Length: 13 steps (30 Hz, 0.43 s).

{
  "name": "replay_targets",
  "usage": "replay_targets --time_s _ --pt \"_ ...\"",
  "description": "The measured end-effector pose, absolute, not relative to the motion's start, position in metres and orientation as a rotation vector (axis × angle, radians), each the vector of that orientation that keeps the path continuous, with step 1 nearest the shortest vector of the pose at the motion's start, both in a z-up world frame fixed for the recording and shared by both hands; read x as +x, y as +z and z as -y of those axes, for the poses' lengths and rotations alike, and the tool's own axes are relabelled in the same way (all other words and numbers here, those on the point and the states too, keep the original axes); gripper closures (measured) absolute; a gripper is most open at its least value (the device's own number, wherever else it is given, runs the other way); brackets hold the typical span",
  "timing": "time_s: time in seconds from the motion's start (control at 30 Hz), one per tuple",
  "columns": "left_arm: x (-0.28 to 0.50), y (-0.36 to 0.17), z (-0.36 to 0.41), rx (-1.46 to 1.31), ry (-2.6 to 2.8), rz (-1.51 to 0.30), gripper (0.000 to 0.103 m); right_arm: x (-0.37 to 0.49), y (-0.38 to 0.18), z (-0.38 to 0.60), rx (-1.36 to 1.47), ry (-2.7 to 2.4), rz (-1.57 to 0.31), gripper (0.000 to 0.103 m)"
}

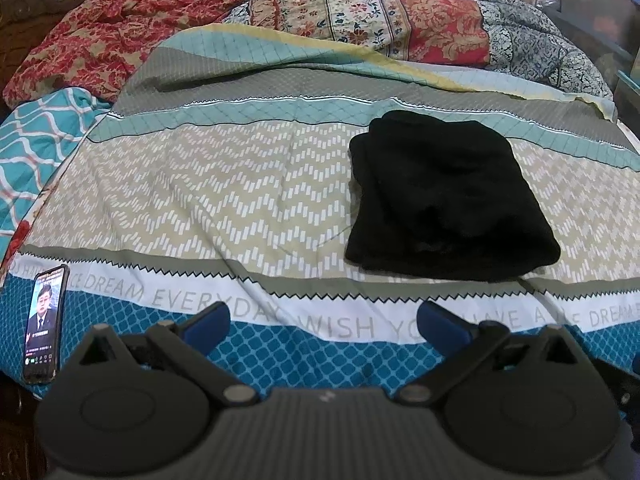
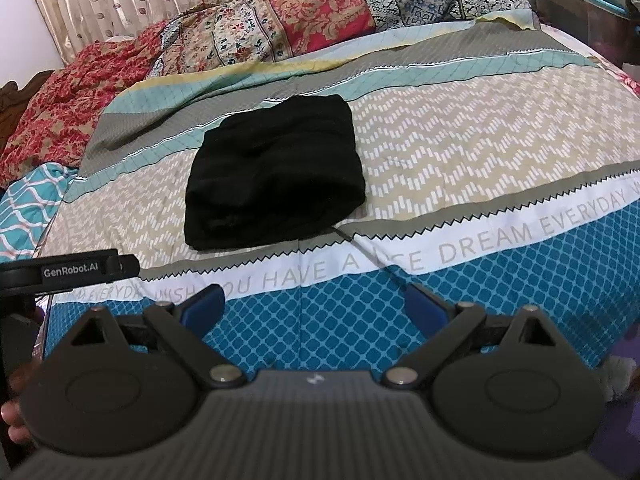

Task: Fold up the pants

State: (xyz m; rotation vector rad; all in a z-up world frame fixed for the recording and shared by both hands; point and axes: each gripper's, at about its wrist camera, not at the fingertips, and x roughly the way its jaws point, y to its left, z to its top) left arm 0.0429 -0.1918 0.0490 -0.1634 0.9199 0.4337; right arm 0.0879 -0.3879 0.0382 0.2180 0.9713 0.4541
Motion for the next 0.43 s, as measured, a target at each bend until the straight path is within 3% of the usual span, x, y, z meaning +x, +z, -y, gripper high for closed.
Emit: replay_targets --time_s 0.43 --pt "0.0381 0.0559 0.1937 -0.198 0.36 -0.866 0.0 0.0842 0.0415 0.3901 0.205 0.446 -0.947 0.005"
